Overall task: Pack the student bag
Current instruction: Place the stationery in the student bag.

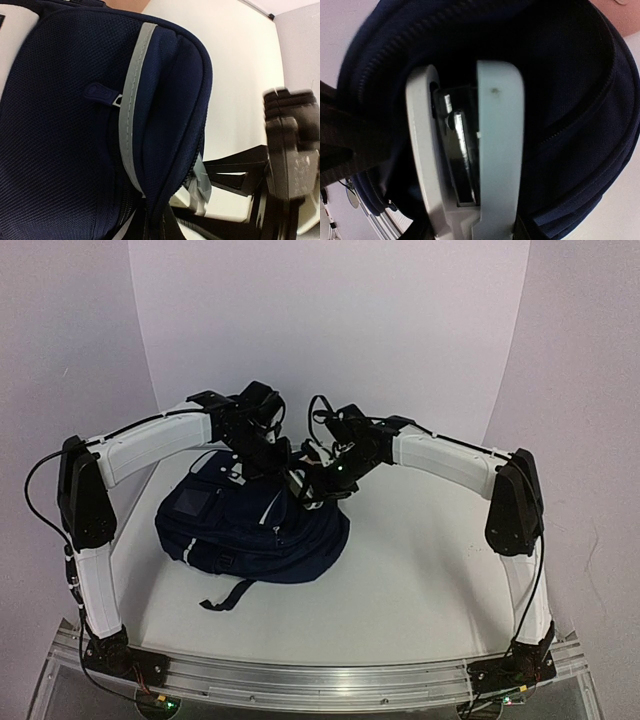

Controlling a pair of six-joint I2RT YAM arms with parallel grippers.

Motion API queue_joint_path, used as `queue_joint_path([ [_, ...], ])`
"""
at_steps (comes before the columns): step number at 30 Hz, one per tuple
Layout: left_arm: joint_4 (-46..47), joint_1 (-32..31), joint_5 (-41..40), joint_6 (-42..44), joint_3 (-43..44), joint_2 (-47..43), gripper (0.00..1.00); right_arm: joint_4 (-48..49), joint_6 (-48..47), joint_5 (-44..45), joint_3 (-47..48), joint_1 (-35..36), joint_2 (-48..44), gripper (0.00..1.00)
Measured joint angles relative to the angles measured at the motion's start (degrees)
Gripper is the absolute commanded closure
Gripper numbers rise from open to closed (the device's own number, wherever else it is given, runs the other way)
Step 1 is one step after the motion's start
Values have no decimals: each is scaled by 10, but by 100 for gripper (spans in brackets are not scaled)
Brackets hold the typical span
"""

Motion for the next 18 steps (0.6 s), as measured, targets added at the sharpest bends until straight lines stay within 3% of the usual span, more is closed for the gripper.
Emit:
queue_joint_path([
  [3,8,5,9,-9,-4,-2,100,4,6,-15,15,4,1,26],
  [6,18,11,21,-13,-16,-8,100,16,7,-43,24,7,1,24],
  [14,42,20,34,-24,-43,-29,100,34,8,-120,14,2,3,28],
  [18,46,20,38,-23,-46,-30,100,43,3,-137,-20,-7,3,39],
])
